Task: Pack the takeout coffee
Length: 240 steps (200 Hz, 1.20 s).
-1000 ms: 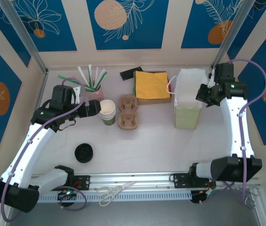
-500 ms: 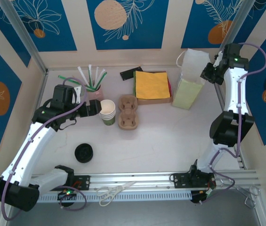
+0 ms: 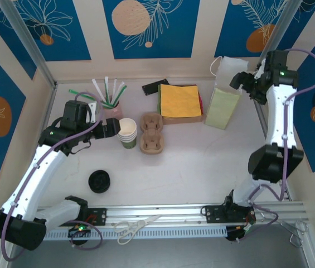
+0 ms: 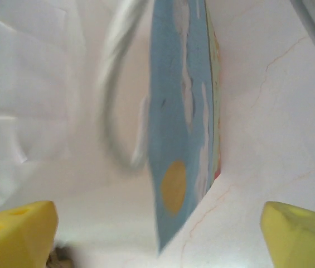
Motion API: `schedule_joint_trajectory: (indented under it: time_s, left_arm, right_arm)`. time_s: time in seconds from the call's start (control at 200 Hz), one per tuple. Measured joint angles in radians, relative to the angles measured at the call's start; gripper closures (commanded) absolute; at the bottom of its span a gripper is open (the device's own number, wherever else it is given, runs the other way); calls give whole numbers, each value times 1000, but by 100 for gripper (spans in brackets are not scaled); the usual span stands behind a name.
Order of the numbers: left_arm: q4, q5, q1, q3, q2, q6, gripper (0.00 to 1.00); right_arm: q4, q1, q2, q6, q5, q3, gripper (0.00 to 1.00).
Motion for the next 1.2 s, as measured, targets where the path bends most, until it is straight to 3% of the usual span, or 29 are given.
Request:
schedule_joint_trajectory:
  time_s: [0.18,0.265,0.485,0.61,0.74,0.935,1.2]
  left_arm:
    - [1,0,-1,0,42,0,0]
    - [0,1,-3,1,66,-4,6]
    - [-39,0,-14,73,192,-11,28]
    - [-69,-15,-28,145,279,-13,39]
    - [-113,-58,-36,222,367,-4,50]
    - [-170,-116,-57,308,484,20,59]
    - [-201,-145,-70,319,545,36,72]
  right_arm:
    - [3,101,-226,-4,63,-105,1]
    - [2,182,-315,-4,88,-150,1]
    - [26,523,-452,36,175,-321,1]
    - [64,727,-451,87,243,-428,1]
    - [104,872,-408,133,290,-493,1]
    - [148,942,-323,166,330,-500,1]
    - [178,954,-310,166,355,-501,1]
